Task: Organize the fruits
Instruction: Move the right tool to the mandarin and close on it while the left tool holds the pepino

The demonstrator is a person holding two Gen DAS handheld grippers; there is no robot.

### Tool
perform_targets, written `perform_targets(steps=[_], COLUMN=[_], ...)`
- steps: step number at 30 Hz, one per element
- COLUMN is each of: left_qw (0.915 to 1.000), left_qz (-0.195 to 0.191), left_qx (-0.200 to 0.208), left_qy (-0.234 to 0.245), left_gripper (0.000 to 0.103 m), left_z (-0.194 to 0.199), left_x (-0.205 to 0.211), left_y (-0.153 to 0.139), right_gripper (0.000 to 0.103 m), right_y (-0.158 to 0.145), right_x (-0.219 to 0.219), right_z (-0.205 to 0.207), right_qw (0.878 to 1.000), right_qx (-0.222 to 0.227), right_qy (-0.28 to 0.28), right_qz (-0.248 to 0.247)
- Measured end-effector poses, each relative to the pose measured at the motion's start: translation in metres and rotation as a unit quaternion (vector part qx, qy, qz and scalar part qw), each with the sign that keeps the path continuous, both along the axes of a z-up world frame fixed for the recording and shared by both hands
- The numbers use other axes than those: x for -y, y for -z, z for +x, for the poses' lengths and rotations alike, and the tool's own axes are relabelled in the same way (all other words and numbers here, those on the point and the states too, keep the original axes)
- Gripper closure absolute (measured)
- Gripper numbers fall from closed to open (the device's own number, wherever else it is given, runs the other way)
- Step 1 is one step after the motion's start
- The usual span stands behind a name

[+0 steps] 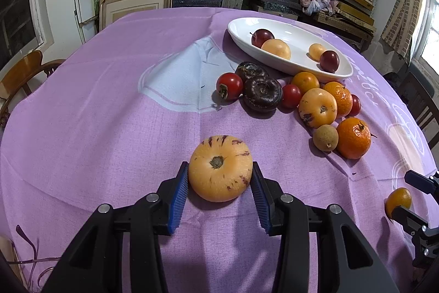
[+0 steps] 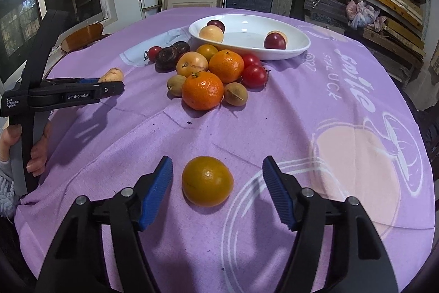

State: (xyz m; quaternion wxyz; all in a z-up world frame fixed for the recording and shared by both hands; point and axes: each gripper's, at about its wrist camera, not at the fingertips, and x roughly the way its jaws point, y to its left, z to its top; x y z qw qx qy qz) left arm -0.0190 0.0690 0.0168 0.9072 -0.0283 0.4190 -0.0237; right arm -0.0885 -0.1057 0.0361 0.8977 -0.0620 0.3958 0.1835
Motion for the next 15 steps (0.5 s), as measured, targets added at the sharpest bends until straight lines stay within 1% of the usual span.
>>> perform_targets(steps=[4, 10, 12, 13, 15], left_qw=[1.0, 1.0, 1.0, 1.0, 1.0], left_qz=[0.0, 0.0, 0.0, 0.0, 0.0], left_qx=[0.0, 0.0, 0.0, 0.0, 0.0], left_qy=[0.0, 0.0, 0.0, 0.0, 0.0], left_gripper=[0.058, 0.058, 0.058, 0.058, 0.058], left_z=[0.0, -0.0001, 0.0, -0.0001, 0.0], left_x=[0.0, -0.0002, -0.0001, -0.0001, 0.0], left_y=[0.0, 0.0, 0.0001, 0.0, 0.0], right_gripper=[0.042, 0.054, 0.063, 0.064, 0.064], right_y=[0.0021, 0.0073, 0.007, 0.0068, 0.0068], right_x=[0.0, 0.0008, 0.0022, 0.0027, 0.0035], right_z=[-0.0009, -0.0009, -0.0012, -0.0016, -0.001], right_qw=[1.0, 1.0, 1.0, 1.0, 0.999], right_qx=[-0.005, -0.018, -0.02, -0.021, -0.023], right_qy=[-0.002, -0.006, -0.009, -0.011, -0.011], right_qz=[0.001, 0.005, 0.013, 0.019, 0.022])
